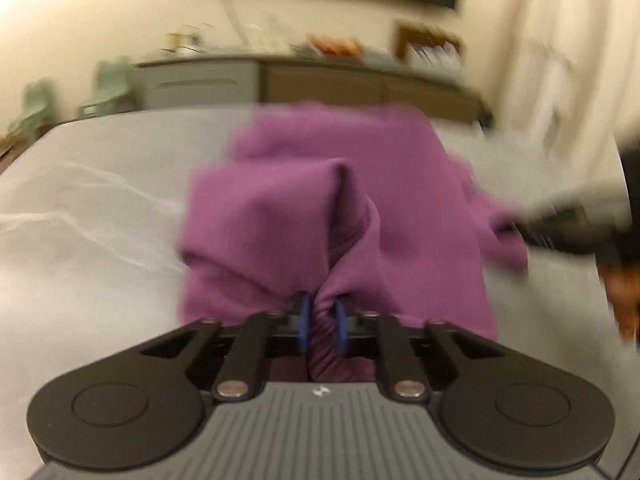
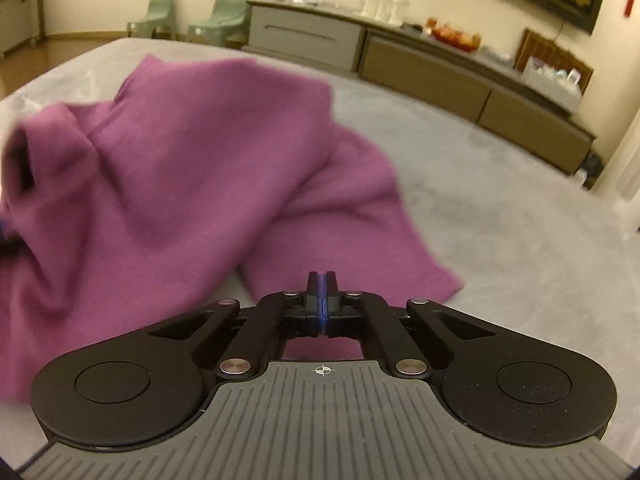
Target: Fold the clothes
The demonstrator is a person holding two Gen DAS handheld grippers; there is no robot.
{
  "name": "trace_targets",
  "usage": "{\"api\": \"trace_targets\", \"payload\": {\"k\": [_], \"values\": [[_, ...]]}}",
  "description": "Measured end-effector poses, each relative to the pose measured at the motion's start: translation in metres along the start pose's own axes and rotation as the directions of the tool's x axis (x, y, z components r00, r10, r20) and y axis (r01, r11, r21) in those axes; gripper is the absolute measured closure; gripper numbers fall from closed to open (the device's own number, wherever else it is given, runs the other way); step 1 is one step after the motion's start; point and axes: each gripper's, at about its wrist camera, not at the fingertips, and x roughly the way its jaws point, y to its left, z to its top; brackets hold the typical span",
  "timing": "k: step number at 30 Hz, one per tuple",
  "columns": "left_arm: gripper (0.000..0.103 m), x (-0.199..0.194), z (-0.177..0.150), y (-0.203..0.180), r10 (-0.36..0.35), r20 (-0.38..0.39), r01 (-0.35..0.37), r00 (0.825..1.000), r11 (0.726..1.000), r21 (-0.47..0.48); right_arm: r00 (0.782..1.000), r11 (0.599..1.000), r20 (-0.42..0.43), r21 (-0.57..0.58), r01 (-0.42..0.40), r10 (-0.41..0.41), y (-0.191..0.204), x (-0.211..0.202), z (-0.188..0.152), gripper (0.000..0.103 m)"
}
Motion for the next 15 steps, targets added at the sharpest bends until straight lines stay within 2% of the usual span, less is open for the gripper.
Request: {"api": "trace_targets", "payload": {"k": [3, 5, 6, 7, 8, 9, 10, 11, 12, 13, 15], "values": [[0.095, -0.044, 0.026, 0.067, 0.116, 0.114, -0.093, 0.987, 0.977, -0.190, 0.992, 0.991, 0.031, 0.061, 0.117, -0.119, -0.041, -0.024, 0.001, 0.103], [0.094, -0.061, 0.032, 0.101, 0.182, 0.113, -0.148, 0.977, 0.956, -0.255, 0.973, 0.967, 0.029, 0.126, 0.224, -0.229, -0.077, -0.039, -0.005, 0.103], [0.090, -0.064, 0.031, 0.112, 0.195, 0.088, -0.166, 0.977, 0.949, -0.267, 0.959, 0.948, 0.026, 0.158, 0.275, -0.283, -0.096, -0.046, -0.008, 0.103], [0.080, -0.067, 0.027, 0.117, 0.196, 0.071, -0.171, 0.978, 0.949, -0.266, 0.942, 0.926, 0.020, 0.190, 0.326, -0.335, -0.114, -0.054, -0.011, 0.103], [0.074, -0.071, 0.022, 0.118, 0.193, 0.059, -0.171, 0.979, 0.950, -0.260, 0.939, 0.913, 0.000, 0.236, 0.334, -0.344, -0.128, -0.056, -0.017, 0.103], [0.059, -0.076, 0.016, 0.113, 0.190, 0.066, -0.170, 0.980, 0.958, -0.229, 0.947, 0.911, -0.011, 0.271, 0.311, -0.320, -0.135, -0.057, -0.022, 0.101], [0.045, -0.081, 0.009, 0.104, 0.186, 0.080, -0.169, 0.979, 0.968, -0.187, 0.964, 0.923, -0.001, 0.291, 0.253, -0.264, -0.131, -0.057, -0.025, 0.094], [0.041, -0.088, 0.001, 0.092, 0.182, 0.102, -0.168, 0.978, 0.977, -0.134, 0.978, 0.931, 0.011, 0.311, 0.192, -0.206, -0.127, -0.058, -0.028, 0.090], [0.034, -0.089, -0.008, 0.077, 0.168, 0.116, -0.162, 0.979, 0.985, -0.060, 0.992, 0.946, 0.036, 0.307, 0.103, -0.120, -0.112, -0.058, -0.026, 0.071], [0.028, -0.089, -0.016, 0.061, 0.149, 0.125, -0.152, 0.981, 0.988, 0.022, 0.998, 0.954, 0.061, 0.300, 0.012, -0.032, -0.096, -0.057, -0.024, 0.041], [0.019, -0.084, -0.034, 0.029, 0.115, 0.124, -0.138, 0.986, 0.971, 0.196, 0.993, 0.977, 0.096, 0.197, -0.086, 0.068, -0.052, -0.052, -0.022, 0.021]]}}
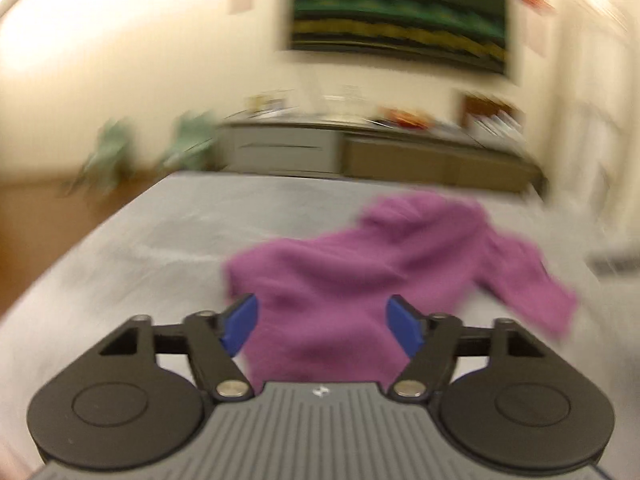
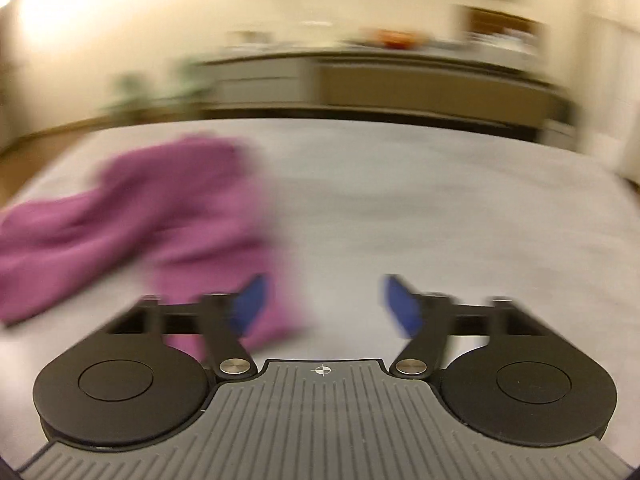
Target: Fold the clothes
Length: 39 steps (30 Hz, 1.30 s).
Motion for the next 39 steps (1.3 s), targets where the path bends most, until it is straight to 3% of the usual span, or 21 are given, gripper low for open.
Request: {"api": "trace_targets", "payload": {"k": [3, 5, 6, 8, 9, 11, 15, 16, 18, 20, 22, 25, 26, 27, 28, 30, 32, 34, 36, 38, 39], "values": [[0.018, 0.020, -0.022, -0.043, 0.034, -0.026, -0.027, 0.999, 0.975, 0.222, 0.988, 0.977, 0.001, -0.151, -0.153, 0.155, 0.064, 0.013, -0.010, 0.016], [0.020, 0.044, -0.033, -0.055, 0.075, -0.060, -0.055, 0.995, 0.957, 0.284, 0.988, 0.962, -0.023, -0.224, -0.156, 0.155, 0.087, 0.032, -0.017, 0.016], [0.030, 0.057, -0.035, -0.055, 0.093, -0.088, -0.064, 0.992, 0.955, 0.289, 0.989, 0.957, -0.040, -0.250, -0.150, 0.144, 0.095, 0.042, -0.019, 0.017], [0.054, 0.065, -0.028, -0.039, 0.096, -0.108, -0.069, 0.990, 0.971, 0.228, 0.990, 0.954, -0.078, -0.267, -0.133, 0.116, 0.100, 0.054, -0.022, 0.033], [0.095, 0.067, -0.023, -0.030, 0.094, -0.114, -0.071, 0.989, 0.979, 0.192, 0.991, 0.961, -0.095, -0.249, -0.120, 0.099, 0.095, 0.061, -0.017, 0.053], [0.100, 0.072, -0.013, -0.012, 0.089, -0.126, -0.074, 0.988, 0.990, 0.118, 0.991, 0.979, -0.112, -0.181, -0.097, 0.078, 0.078, 0.060, -0.013, 0.093], [0.100, 0.036, 0.027, 0.051, 0.064, -0.023, -0.067, 0.998, 0.986, -0.153, 0.992, 0.981, -0.119, -0.194, 0.012, -0.036, 0.032, 0.043, -0.012, 0.099], [0.100, 0.019, 0.039, 0.068, 0.073, 0.020, -0.066, 0.997, 0.973, -0.220, 0.989, 0.972, -0.095, -0.215, 0.095, -0.118, 0.016, 0.035, -0.012, 0.099], [0.100, -0.012, 0.059, 0.099, 0.097, 0.092, -0.063, 0.991, 0.944, -0.323, 0.960, 0.934, -0.043, -0.245, 0.260, -0.278, -0.017, 0.014, -0.013, 0.099], [0.100, -0.029, 0.074, 0.116, 0.076, 0.102, -0.033, 0.992, 0.930, -0.367, 0.900, 0.882, -0.029, -0.213, 0.419, -0.435, -0.060, -0.007, -0.018, 0.099], [0.100, -0.024, 0.072, 0.114, 0.060, 0.049, -0.041, 0.997, 0.942, -0.334, 0.826, 0.817, -0.040, -0.183, 0.547, -0.562, -0.101, -0.024, -0.028, 0.099], [0.100, 0.003, 0.048, 0.098, 0.045, -0.039, -0.054, 0.998, 0.961, -0.272, 0.747, 0.749, -0.086, -0.150, 0.645, -0.660, -0.136, -0.035, -0.044, 0.090], [0.100, 0.009, 0.035, 0.094, 0.029, -0.051, -0.042, 0.998, 0.960, -0.276, 0.737, 0.742, -0.099, -0.155, 0.653, -0.669, -0.141, -0.038, -0.047, 0.084], [0.100, 0.013, 0.021, 0.090, 0.011, -0.059, -0.027, 0.998, 0.957, -0.288, 0.752, 0.754, -0.076, -0.129, 0.643, -0.655, -0.140, -0.044, -0.048, 0.070], [0.100, 0.016, 0.011, 0.089, 0.001, -0.065, -0.021, 0.998, 0.955, -0.297, 0.790, 0.791, -0.050, -0.081, 0.606, -0.611, -0.134, -0.052, -0.044, 0.055], [0.100, 0.019, -0.001, 0.092, -0.002, -0.078, -0.021, 0.997, 0.953, -0.302, 0.904, 0.904, 0.025, -0.020, 0.427, -0.427, -0.111, -0.070, -0.040, 0.040], [0.100, 0.019, -0.002, 0.095, 0.004, -0.074, -0.025, 0.997, 0.959, -0.282, 0.973, 0.976, 0.088, -0.029, 0.216, -0.212, -0.082, -0.082, -0.038, 0.026], [0.100, 0.017, 0.000, 0.098, 0.006, -0.051, -0.019, 0.999, 0.964, -0.266, 0.994, 0.977, 0.102, -0.209, 0.048, -0.027, -0.042, -0.084, -0.047, 0.007], [0.099, 0.018, 0.000, 0.096, 0.009, -0.039, -0.018, 0.999, 0.969, -0.245, 0.998, 0.910, 0.061, -0.414, 0.022, 0.004, -0.010, -0.070, -0.058, 0.007], [0.098, 0.019, -0.002, 0.094, 0.012, -0.029, -0.018, 1.000, 0.975, -0.223, 1.000, 0.868, 0.007, -0.496, 0.009, -0.007, -0.002, -0.053, -0.067, 0.007], [0.088, 0.020, -0.002, 0.093, 0.013, -0.024, -0.018, 1.000, 0.977, -0.212, 1.000, 0.865, -0.010, -0.502, -0.001, -0.005, -0.001, -0.047, -0.068, 0.007]]}}
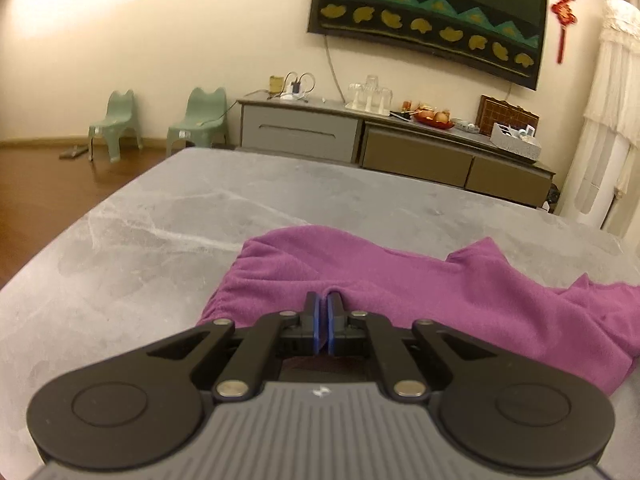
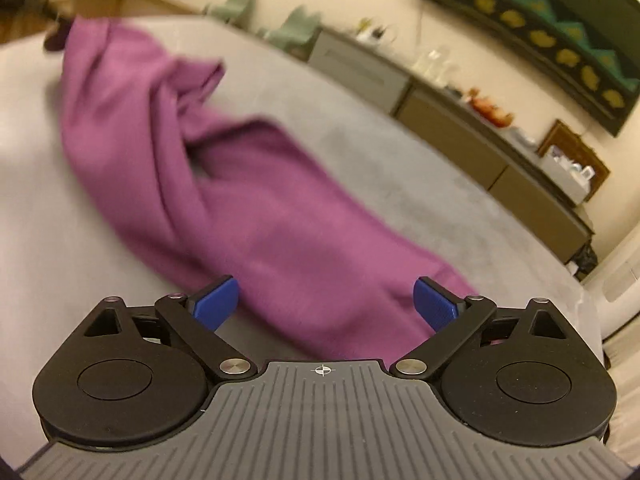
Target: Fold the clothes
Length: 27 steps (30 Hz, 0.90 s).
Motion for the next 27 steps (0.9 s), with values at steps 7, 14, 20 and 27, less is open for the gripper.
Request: {"api": "trace_targets", "payload": {"k": [7, 14, 20, 27], "values": [[0.095, 0.005, 0.003, -0.026, -0.005, 0.046, -0.001, 0.999, 0.993, 0.118, 0.991, 0.983, -0.087, 0.166, -0.081, 0.097, -0.026, 0.025, -0.013, 0.084], [0.100, -0.075, 0.037, 0.009, -0.112, 0.150, 0.112, 0.982, 0.994, 0.004, 0.926, 0.842, 0.270, 0.403, -0.358, 0.264, -0.095, -0.075, -0.017, 0.101], [0.079, -0.113, 0.005, 0.014, -0.199, -0.078, 0.212, 0.977, 0.953, 0.218, 0.922, 0.881, 0.007, 0.292, -0.372, 0.387, -0.066, -0.074, -0.071, 0.043], [0.035, -0.094, 0.057, 0.079, -0.155, 0.090, 0.162, 0.984, 0.984, -0.075, 0.983, 0.764, 0.136, 0.620, -0.180, 0.121, -0.132, -0.067, -0.081, 0.009]]}}
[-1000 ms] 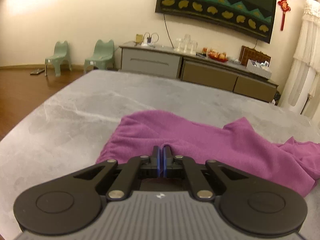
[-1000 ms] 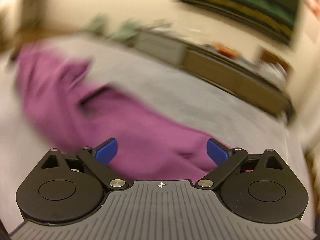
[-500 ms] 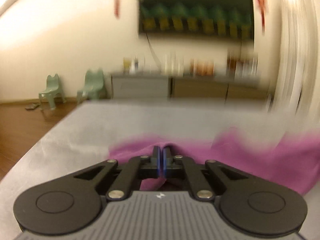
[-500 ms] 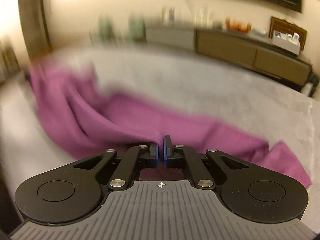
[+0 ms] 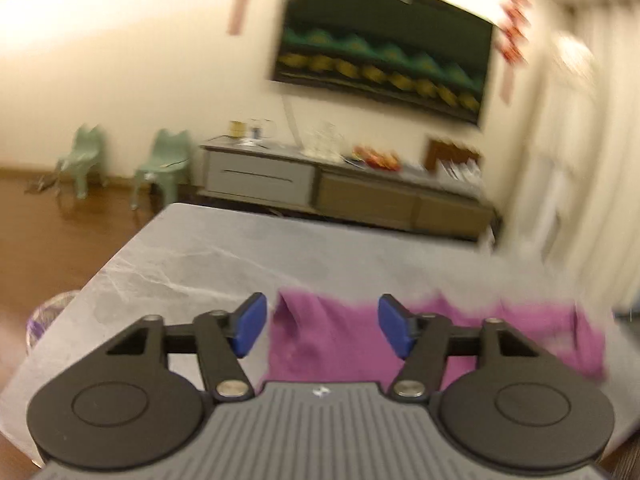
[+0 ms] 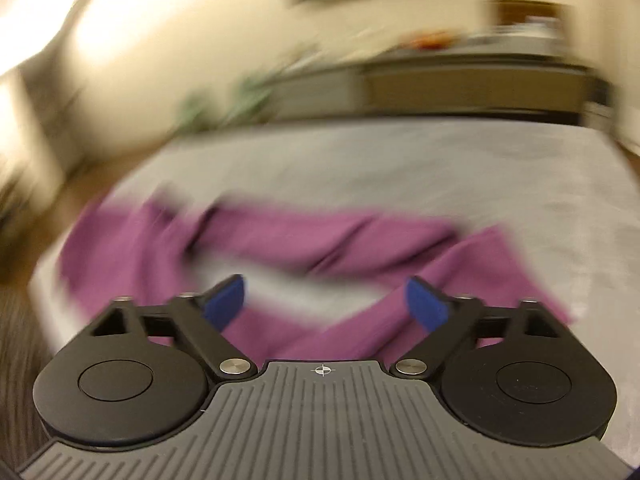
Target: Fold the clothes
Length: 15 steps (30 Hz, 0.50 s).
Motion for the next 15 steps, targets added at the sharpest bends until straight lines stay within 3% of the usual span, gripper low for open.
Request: {"api": "trace_targets", "payload": {"k": [2, 4, 7, 11, 12, 13, 14, 15], "values": [[0.035, 0.048, 0.010, 0.008, 0.026, -0.069, -0.029, 0.997, 0.999, -0.032, 0.989, 0.984, 0.010, 0.106, 0.144, -0.146, -0.019, 0.018, 0.011, 0.009], [0.035, 0.103, 0.011, 0.011, 0.078, -0.163, -0.081, 0.984, 0.997, -0.012, 0.964, 0.950, -0.013, 0.170, 0.264, -0.265, -0.033, 0.044, 0.019, 0.009], [0.035, 0.175, -0.001, 0.003, 0.126, -0.284, -0.117, 0.950, 0.992, 0.051, 0.951, 0.940, -0.053, 0.146, 0.308, -0.304, -0.032, 0.089, 0.023, 0.009], [0.034, 0.220, -0.017, -0.013, 0.124, -0.347, -0.085, 0.930, 0.989, 0.124, 0.943, 0.946, -0.082, -0.069, 0.317, -0.323, -0.005, 0.127, 0.029, 0.009], [0.041, 0.227, -0.020, -0.016, 0.121, -0.354, -0.079, 0.927, 0.988, 0.131, 0.936, 0.937, -0.096, -0.120, 0.327, -0.339, 0.000, 0.136, 0.031, 0.009], [0.066, 0.231, -0.026, -0.018, 0.117, -0.355, -0.072, 0.927, 0.988, 0.137, 0.931, 0.932, -0.117, -0.157, 0.328, -0.347, 0.003, 0.146, 0.031, 0.016], [0.078, 0.233, -0.028, -0.022, 0.112, -0.354, -0.061, 0.929, 0.987, 0.151, 0.935, 0.938, -0.132, -0.156, 0.308, -0.329, 0.001, 0.150, 0.033, 0.025], [0.089, 0.237, -0.028, -0.027, 0.106, -0.352, -0.049, 0.930, 0.985, 0.168, 0.939, 0.945, -0.147, -0.153, 0.288, -0.310, -0.001, 0.154, 0.035, 0.042]]}}
